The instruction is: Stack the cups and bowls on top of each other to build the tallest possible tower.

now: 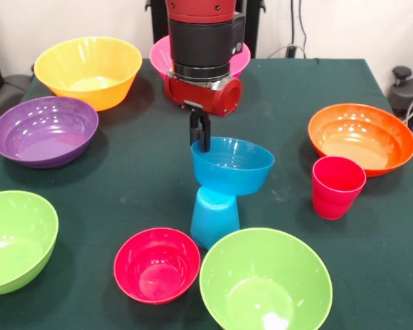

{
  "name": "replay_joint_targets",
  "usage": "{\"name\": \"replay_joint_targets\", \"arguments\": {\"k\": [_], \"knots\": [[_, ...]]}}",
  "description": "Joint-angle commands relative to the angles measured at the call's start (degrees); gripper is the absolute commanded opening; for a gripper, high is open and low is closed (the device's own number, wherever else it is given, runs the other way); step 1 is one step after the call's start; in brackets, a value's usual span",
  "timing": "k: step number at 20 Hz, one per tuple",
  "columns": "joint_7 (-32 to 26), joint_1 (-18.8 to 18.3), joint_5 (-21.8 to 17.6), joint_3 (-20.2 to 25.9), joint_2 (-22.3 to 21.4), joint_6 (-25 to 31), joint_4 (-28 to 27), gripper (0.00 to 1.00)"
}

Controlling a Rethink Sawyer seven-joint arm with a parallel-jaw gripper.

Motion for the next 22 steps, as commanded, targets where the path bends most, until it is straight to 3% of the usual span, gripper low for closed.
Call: {"name": "replay_joint_targets", "arguments": {"k": [1,9,16,22], "knots": [[1.9,-2.6,-0.1,3.0,4.4,1.8,-1.4,0.00],[0.7,-3.5,0.4,3.6,4.6,5.6,-4.2,0.00],[0.7,-3.0,0.7,3.2,7.3,7.6,-8.9,0.00],[2.1,-2.2,0.7,3.0,6.8,7.0,-8.0,0.00]]}}
